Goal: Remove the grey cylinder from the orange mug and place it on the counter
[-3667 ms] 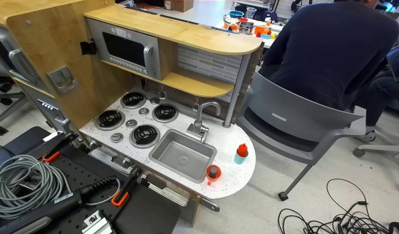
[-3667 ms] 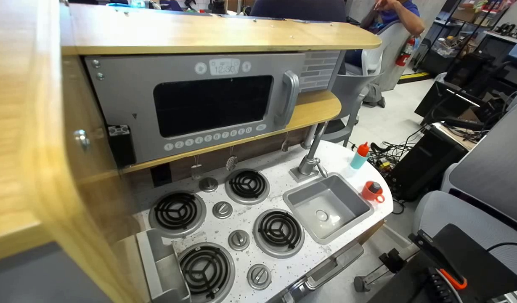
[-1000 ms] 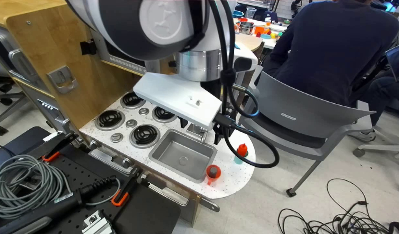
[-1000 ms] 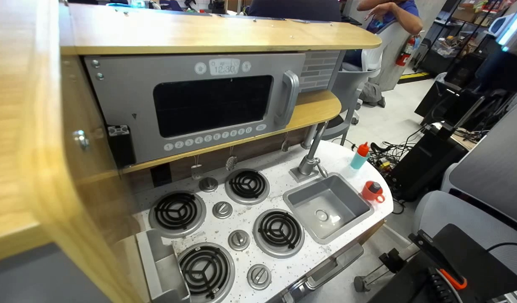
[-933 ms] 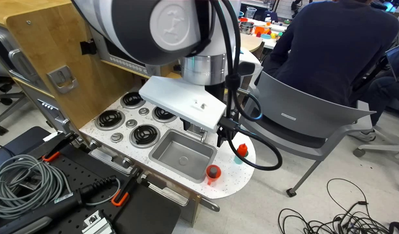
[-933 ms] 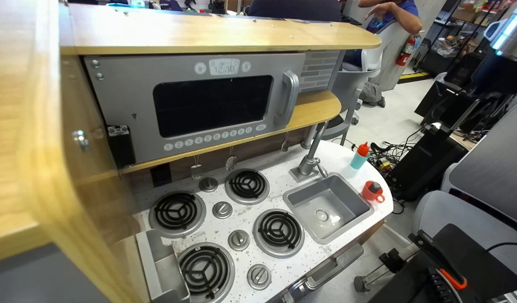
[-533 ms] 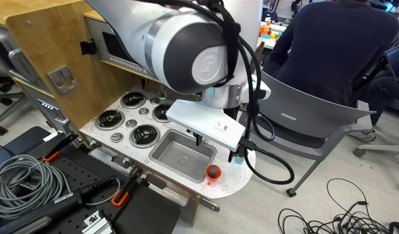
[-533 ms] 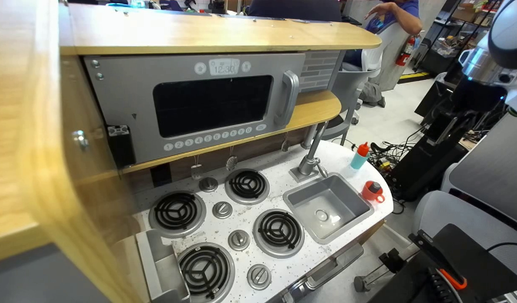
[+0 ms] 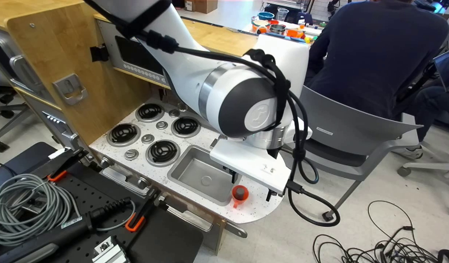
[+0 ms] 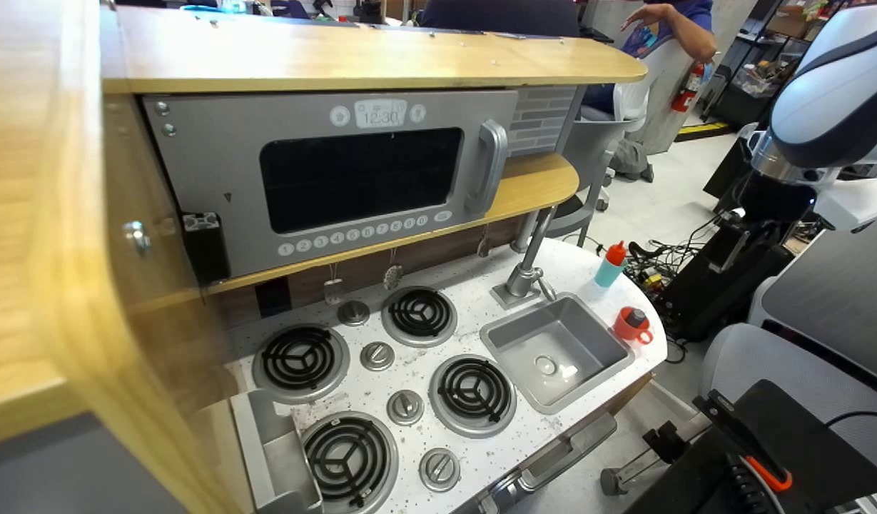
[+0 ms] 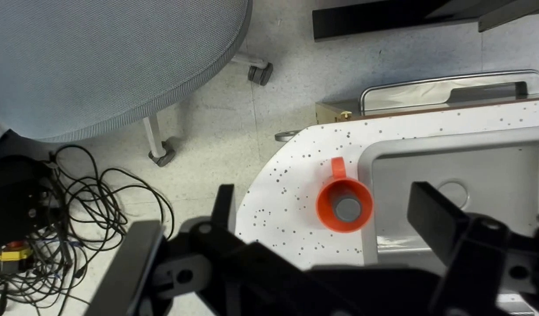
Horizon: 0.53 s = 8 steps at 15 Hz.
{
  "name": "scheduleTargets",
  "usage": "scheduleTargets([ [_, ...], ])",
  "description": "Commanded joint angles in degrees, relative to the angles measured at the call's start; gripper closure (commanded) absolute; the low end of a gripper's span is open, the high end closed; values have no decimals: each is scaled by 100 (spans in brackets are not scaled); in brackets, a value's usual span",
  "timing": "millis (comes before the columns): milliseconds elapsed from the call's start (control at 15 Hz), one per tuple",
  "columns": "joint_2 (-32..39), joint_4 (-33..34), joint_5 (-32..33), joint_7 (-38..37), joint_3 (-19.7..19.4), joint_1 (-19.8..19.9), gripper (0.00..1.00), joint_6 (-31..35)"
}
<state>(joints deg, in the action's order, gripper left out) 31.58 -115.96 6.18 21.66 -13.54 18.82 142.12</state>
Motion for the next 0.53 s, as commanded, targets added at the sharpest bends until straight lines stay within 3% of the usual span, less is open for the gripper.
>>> scheduleTargets([
  [0, 457, 415, 74, 169, 161, 248, 0, 84],
  [467, 1235, 948, 105, 124, 224, 306, 0, 66],
])
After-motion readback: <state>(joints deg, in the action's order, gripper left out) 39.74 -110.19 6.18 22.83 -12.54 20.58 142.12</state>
